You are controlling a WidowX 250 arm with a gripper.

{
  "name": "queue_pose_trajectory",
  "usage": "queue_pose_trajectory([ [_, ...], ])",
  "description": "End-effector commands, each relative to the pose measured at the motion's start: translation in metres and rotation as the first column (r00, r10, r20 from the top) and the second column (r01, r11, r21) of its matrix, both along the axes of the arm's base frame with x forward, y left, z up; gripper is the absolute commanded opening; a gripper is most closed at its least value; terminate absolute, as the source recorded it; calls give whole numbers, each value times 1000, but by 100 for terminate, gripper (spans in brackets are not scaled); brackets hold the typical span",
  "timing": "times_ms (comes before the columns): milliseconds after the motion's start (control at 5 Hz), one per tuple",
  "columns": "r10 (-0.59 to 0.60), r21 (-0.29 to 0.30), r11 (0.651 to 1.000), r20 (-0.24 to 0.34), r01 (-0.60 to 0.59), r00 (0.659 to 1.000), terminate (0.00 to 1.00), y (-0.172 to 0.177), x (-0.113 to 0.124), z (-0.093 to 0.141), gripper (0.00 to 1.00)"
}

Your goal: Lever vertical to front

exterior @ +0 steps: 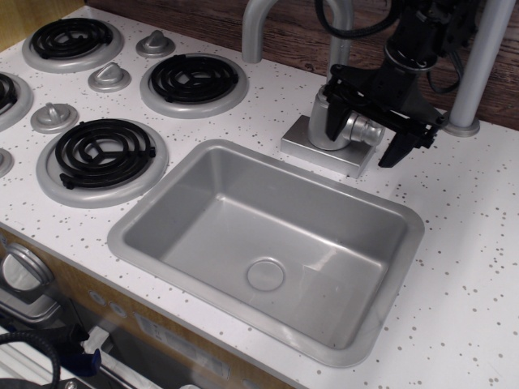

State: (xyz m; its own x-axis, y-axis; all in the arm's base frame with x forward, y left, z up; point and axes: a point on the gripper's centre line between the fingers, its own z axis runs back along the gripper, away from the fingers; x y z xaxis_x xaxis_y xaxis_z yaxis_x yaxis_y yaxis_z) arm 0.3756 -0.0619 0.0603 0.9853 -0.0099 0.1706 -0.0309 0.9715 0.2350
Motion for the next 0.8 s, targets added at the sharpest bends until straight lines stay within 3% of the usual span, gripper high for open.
queue_pose_trajectory([
  [0, -28, -9, 1000, 123, 29, 992, 0, -2, 15, 40, 100],
  [600, -85, 18, 996, 153, 83, 985, 0, -3, 41, 52, 100],
])
